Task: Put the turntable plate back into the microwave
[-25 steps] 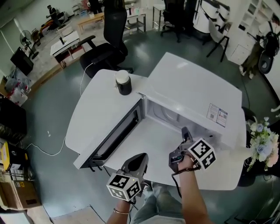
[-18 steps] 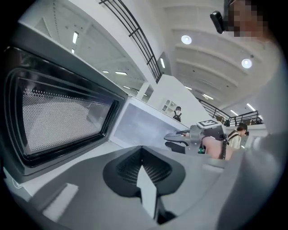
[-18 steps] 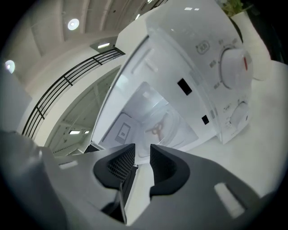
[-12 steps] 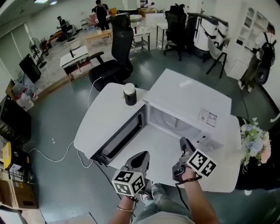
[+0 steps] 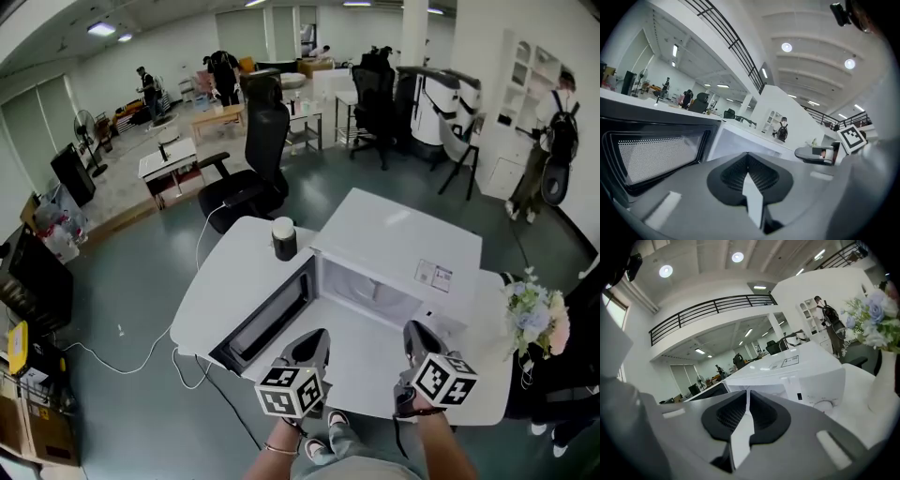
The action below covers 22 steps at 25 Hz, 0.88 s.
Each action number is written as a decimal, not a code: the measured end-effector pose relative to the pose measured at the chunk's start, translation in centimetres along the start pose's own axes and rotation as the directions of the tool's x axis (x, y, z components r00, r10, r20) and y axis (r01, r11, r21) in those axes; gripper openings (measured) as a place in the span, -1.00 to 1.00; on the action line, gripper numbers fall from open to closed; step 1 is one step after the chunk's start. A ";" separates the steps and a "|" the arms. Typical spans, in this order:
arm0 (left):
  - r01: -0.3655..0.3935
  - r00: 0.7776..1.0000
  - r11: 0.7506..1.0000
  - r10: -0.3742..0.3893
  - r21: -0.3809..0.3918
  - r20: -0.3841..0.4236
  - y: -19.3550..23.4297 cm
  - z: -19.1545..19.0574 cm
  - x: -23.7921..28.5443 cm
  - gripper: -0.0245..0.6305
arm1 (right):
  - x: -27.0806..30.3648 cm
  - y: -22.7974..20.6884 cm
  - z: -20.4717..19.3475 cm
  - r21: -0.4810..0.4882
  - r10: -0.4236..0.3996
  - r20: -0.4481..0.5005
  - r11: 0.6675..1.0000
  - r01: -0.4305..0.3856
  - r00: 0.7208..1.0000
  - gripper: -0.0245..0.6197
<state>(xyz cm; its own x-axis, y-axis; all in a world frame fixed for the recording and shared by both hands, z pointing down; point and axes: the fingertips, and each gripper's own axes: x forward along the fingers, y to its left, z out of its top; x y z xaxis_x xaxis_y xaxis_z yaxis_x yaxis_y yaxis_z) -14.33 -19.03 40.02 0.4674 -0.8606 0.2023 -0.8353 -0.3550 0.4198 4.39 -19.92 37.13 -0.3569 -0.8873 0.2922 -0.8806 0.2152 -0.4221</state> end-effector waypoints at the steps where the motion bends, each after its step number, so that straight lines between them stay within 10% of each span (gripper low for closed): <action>1: -0.006 1.000 1.000 0.006 0.002 0.000 -0.1 0.3 0.1 -0.93 | -0.4 0.1 0.1 -0.017 -0.005 0.001 1.000 0.005 1.000 -0.83; 22: -0.061 0.997 0.993 0.064 0.100 -0.030 -1.1 2.3 3.7 -0.93 | -2.5 -2.5 0.2 -0.071 -0.082 0.053 0.994 0.085 0.995 -0.90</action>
<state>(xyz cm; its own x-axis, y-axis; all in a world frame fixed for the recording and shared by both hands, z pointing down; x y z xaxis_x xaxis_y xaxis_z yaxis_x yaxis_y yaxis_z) -12.41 -22.64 38.28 0.4211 -0.8703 0.2555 -0.8872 -0.3366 0.3157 7.56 -18.35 37.30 -0.2669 -0.9222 0.2798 -0.9278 0.1673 -0.3336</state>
